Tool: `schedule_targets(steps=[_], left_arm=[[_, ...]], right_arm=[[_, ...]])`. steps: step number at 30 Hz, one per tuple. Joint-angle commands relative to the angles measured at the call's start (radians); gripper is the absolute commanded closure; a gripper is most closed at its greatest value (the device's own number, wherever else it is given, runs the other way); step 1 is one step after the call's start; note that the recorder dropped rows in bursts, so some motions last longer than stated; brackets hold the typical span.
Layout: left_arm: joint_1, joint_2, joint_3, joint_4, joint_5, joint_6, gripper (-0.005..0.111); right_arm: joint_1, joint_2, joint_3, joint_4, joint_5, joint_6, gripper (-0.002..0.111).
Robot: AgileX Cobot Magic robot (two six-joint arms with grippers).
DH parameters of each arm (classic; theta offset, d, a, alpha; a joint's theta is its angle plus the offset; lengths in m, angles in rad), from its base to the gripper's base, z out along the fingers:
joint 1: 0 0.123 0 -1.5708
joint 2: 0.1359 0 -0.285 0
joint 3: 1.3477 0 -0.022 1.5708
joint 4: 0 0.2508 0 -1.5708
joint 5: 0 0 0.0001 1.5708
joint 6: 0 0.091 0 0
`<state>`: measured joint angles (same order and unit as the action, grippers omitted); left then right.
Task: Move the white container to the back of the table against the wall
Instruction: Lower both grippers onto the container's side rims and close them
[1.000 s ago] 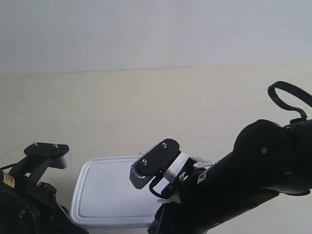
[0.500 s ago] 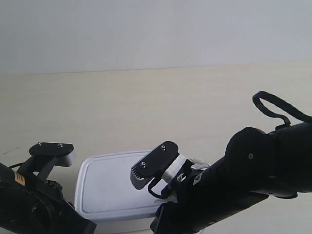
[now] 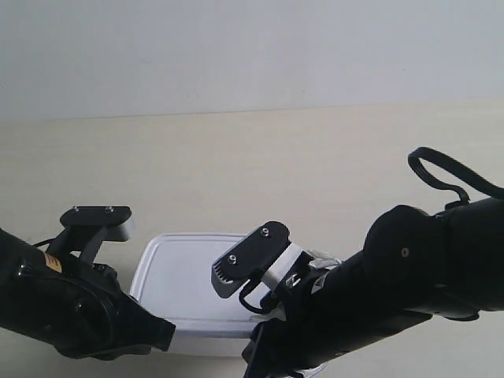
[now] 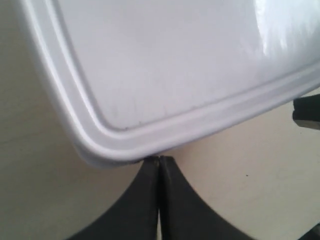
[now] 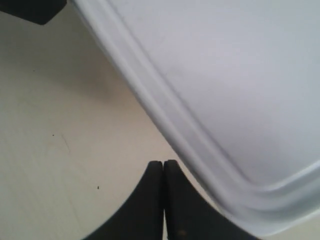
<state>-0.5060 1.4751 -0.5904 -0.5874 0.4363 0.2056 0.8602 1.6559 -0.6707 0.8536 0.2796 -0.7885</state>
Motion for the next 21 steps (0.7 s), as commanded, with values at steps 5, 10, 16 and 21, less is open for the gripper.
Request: schedule_targets(steps=[5,10,16,21], left_arm=[[-0.005,0.062,-0.045,-0.005,-0.018,-0.002,0.107],[-0.005,0.077,-0.062,-0.003,-0.038,-0.002,0.107],[-0.005,0.080,-0.063,-0.001,-0.082,-0.002,0.107],[-0.005,0.112,-0.063,0.001,-0.112,0.000,0.107]], right_arm=[[0.004,0.062,-0.030,-0.007,-0.032,0.006,0.108],[0.004,0.105,-0.059,-0.020,-0.058,0.041,0.108],[-0.003,0.113,-0.059,-0.049,-0.103,0.067,0.108],[-0.033,0.113,-0.059,-0.083,-0.126,0.119,0.108]])
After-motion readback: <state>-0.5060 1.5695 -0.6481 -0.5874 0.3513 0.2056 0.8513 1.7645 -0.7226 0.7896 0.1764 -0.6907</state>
